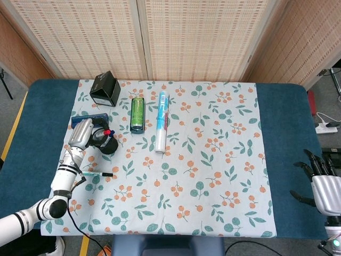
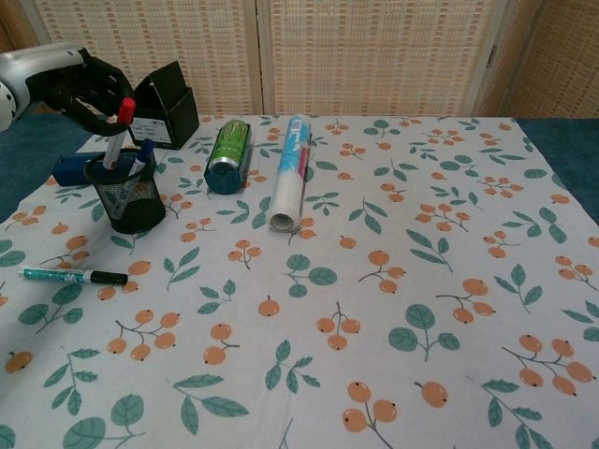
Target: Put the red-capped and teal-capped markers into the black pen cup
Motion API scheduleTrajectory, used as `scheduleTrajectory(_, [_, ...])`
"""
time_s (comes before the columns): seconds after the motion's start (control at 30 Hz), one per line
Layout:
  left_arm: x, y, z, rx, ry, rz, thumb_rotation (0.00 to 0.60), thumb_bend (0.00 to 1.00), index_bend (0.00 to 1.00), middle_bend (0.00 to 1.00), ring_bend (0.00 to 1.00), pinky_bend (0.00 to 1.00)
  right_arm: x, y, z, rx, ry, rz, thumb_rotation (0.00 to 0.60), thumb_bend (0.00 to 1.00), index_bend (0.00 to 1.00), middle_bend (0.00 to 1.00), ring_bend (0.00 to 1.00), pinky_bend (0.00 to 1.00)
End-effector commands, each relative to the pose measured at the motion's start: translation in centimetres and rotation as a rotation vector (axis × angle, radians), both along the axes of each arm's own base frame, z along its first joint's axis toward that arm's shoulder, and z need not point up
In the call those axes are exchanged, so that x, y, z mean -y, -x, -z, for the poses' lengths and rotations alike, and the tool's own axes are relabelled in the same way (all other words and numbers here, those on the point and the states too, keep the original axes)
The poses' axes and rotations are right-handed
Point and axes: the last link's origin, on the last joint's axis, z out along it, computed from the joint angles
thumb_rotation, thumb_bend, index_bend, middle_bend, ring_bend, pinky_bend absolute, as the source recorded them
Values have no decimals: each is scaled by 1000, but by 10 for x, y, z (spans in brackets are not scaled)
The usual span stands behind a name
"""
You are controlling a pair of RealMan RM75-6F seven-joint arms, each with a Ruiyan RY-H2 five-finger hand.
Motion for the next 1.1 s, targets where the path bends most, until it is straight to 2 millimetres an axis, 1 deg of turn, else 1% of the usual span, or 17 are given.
scheduleTrajectory(0.03, [0, 2, 2, 8, 13, -7, 600, 336, 457, 596, 296, 235, -1, 0, 0, 0, 3, -2, 600, 0, 293, 35, 100, 16])
scheduleTrajectory(0.13, [1, 2, 1, 13, 22, 2, 600, 336, 318, 399, 220, 202, -1, -1, 0, -1, 0, -2, 600, 0, 294, 35, 100, 13])
scheduleTrajectory(0.2, [1, 1, -1, -6, 25, 18, 600, 335, 207, 261, 161, 171, 0, -1, 1, -2, -2, -5, 600, 0, 293, 35, 100, 10])
scheduleTrajectory(0.3, [6, -3, -8, -66, 9, 57, 600, 336, 133, 165, 109, 143, -1, -2, 1, 1, -3, -6, 600, 0, 293, 35, 100, 7])
scheduleTrajectory(0.37, [14, -4, -14, -165, -31, 101, 600, 336, 119, 146, 96, 133, -1, -2, 1, 2, -5, -8, 600, 0, 294, 35, 100, 7])
scheduleTrajectory(0.43, [24, -5, -19, -270, -88, 134, 600, 336, 118, 143, 95, 130, -1, -2, 1, 4, -10, -11, 600, 0, 295, 35, 100, 7])
scheduleTrajectory(0.47, [32, -7, -22, -333, -125, 156, 600, 336, 118, 147, 95, 129, -1, -2, 1, 5, -10, -12, 600, 0, 296, 35, 100, 7])
scheduleTrajectory(0.53, [50, -10, -24, -395, -179, 180, 600, 337, 142, 188, 102, 131, -2, -3, 0, 8, -9, -13, 600, 0, 296, 35, 100, 6])
scheduleTrajectory(0.57, [64, -10, -26, -434, -213, 192, 600, 337, 161, 214, 111, 134, -2, -3, 0, 10, -6, -14, 600, 0, 296, 35, 100, 7])
scheduleTrajectory(0.6, [76, -9, -27, -463, -241, 202, 600, 336, 219, 269, 141, 148, -3, -3, -1, 12, -3, -16, 600, 0, 296, 35, 100, 6])
scheduleTrajectory(0.7, [112, 1, -28, -599, -330, 221, 600, 336, 335, 361, 199, 183, -3, -3, -2, 15, -4, -19, 600, 0, 301, 35, 101, 6])
scheduleTrajectory(0.73, [125, 6, -26, -645, -353, 217, 600, 336, 344, 381, 203, 186, -3, -3, -1, 17, -8, -19, 600, 0, 303, 35, 100, 6])
scheduleTrajectory(0.8, [141, 14, -20, -683, -364, 195, 600, 336, 355, 417, 208, 191, -3, -4, 0, 19, -13, -22, 600, 0, 302, 35, 100, 6])
scheduleTrajectory(0.87, [156, 21, -11, -683, -345, 166, 600, 336, 366, 428, 212, 194, -3, -4, 0, 21, -15, -27, 600, 0, 298, 35, 100, 7])
scheduleTrajectory(0.97, [168, 34, 5, -662, -294, 122, 600, 335, 379, 448, 220, 195, -4, -5, -1, 24, -13, -31, 600, 0, 297, 35, 101, 6])
scheduleTrajectory(1.1, [176, 45, 26, -644, -237, 86, 600, 336, 388, 444, 223, 195, -4, -5, -2, 23, -10, -31, 600, 0, 296, 35, 100, 6])
